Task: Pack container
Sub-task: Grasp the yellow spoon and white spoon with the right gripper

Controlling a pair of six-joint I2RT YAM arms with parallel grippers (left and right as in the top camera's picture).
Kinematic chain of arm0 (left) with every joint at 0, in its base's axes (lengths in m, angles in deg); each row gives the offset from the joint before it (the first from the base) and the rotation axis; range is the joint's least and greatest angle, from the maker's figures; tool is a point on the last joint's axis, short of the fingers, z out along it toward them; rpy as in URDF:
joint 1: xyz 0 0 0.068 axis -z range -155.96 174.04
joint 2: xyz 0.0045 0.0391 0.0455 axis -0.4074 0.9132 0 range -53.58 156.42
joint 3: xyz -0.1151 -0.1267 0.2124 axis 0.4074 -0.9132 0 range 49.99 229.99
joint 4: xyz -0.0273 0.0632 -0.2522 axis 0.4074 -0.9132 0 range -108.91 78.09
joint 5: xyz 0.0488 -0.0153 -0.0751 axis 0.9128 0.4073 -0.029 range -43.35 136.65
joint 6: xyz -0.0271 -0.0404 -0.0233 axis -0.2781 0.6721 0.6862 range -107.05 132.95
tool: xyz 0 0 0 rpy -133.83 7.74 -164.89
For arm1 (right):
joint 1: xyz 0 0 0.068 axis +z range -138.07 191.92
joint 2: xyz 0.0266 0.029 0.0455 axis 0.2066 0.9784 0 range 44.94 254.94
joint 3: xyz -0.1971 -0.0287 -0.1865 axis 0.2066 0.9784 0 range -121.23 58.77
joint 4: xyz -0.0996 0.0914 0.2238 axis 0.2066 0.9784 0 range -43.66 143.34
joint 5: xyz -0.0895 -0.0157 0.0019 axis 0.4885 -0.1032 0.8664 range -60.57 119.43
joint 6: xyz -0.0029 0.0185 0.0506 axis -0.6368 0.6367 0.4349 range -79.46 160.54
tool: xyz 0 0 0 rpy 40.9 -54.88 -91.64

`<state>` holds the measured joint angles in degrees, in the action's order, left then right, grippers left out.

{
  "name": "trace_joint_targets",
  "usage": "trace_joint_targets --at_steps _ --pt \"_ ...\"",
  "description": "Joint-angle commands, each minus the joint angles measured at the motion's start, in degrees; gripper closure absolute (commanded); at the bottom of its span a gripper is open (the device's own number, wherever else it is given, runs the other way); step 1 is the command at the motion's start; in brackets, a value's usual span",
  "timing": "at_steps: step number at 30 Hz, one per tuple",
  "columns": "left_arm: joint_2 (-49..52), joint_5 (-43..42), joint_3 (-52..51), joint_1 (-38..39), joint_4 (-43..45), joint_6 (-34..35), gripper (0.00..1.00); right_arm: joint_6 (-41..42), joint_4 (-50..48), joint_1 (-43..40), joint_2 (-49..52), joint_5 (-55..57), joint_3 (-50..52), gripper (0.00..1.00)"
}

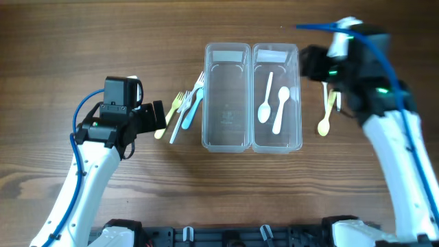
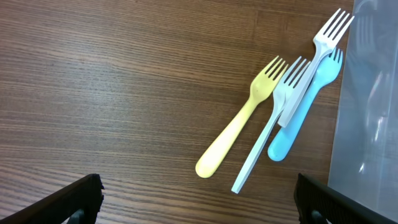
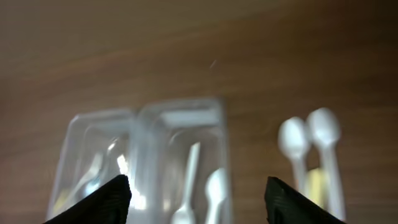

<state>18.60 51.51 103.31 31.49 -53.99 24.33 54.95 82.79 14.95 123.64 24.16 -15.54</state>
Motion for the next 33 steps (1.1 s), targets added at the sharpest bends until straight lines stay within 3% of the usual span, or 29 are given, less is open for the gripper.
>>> trace_joint_targets --at_steps 1,9,16,19,23,31,33 --pt "0.1 0.6 1.2 0.0 0.0 -0.9 0.0 -10.4 0.4 -7.3 2.5 1.7 0.4 0.3" --pt "0.1 0.6 1.2 0.0 0.0 -0.9 0.0 -11.8 2.1 -12.7 18.4 1.7 0.9 0.32" --pt "0.1 0.6 1.2 0.0 0.0 -0.9 0.0 -9.7 6.4 -12.7 28.7 1.4 0.9 0.42" --pt "0.1 0.6 1.2 0.0 0.0 -0.9 0.0 -9.7 7.0 -12.7 31.5 1.5 0.9 0.49" --pt "0.1 0.6 1.2 0.0 0.0 -0.9 0.0 -8.6 7.1 -12.7 34.3 1.4 0.9 0.65" --pt "0.1 0.6 1.2 0.0 0.0 -0.9 0.0 -6.7 7.4 -12.8 37.2 3.7 2.3 0.72" --pt "0.1 0.6 1.2 0.0 0.0 -0.9 0.0 -6.8 8.0 -12.8 37.2 4.3 2.4 0.81"
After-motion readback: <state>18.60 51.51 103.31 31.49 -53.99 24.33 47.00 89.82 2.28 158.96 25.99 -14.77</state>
